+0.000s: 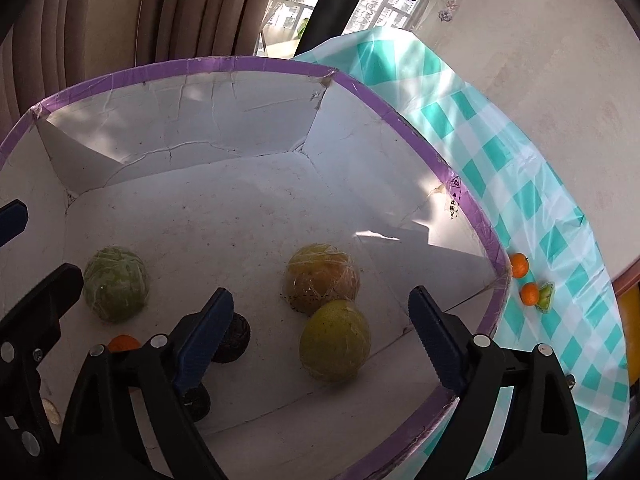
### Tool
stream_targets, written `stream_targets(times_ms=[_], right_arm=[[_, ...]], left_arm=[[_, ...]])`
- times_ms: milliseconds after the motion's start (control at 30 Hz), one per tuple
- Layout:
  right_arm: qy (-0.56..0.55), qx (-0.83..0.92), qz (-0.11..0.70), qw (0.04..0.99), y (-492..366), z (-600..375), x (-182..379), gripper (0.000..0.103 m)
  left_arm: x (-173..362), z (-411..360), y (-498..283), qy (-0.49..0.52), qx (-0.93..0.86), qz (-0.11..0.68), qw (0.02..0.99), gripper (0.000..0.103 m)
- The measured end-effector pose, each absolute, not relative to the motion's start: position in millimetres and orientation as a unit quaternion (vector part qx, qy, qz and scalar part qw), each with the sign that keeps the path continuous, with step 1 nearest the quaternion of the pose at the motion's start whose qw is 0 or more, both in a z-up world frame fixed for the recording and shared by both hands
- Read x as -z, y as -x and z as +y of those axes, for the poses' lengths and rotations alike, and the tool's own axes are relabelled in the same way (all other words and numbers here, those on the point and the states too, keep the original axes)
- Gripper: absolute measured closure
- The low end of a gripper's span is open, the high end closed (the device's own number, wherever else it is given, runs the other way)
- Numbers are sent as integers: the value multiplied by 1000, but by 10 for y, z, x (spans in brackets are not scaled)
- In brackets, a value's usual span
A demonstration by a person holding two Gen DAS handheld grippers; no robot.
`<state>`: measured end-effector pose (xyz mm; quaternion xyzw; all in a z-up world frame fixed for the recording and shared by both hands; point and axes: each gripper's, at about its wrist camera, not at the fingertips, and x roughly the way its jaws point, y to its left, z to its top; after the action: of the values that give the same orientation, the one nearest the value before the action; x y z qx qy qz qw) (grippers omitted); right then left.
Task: Organize fruits
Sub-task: 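Bring both tools back over the remaining fruits on the tablecloth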
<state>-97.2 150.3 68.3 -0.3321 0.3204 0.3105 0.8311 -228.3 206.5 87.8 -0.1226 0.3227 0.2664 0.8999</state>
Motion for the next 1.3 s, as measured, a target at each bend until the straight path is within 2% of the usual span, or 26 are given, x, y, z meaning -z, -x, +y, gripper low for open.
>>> stream_targets(times_ms=[133,200,267,300,367,567,767,1100,1300], right_arm=[[316,-311,314,840,963,1492,-713,17],[301,-311,307,848,951,1455,-747,17],[273,-316,304,856,914,1373,-795,17],[258,-320,299,861,901,1321,-829,17],[228,-326,284,872,905,1207,-903,17],[141,-326,230,906,851,757,-1160,17],[47,-287,235,927,604,91,-1148,17],[-30,-125,327,936,-102,-1104,-577,17],[-97,-23,366,925,-451,-1856,-352,17]], left_arm=[[-886,2067,2288,129,-259,322,902,36],[-902,2074,2311,139,-244,313,907,31],[-914,2048,2322,143,-226,306,914,19],[-921,2010,2319,133,-229,302,916,18],[-948,1917,2325,105,-260,288,916,2],[-1106,1769,2398,90,-263,239,930,2],[-1285,1454,2392,48,-234,209,948,2],[-1165,347,1895,-77,-73,215,971,2],[-946,-40,1184,-38,23,257,965,2]])
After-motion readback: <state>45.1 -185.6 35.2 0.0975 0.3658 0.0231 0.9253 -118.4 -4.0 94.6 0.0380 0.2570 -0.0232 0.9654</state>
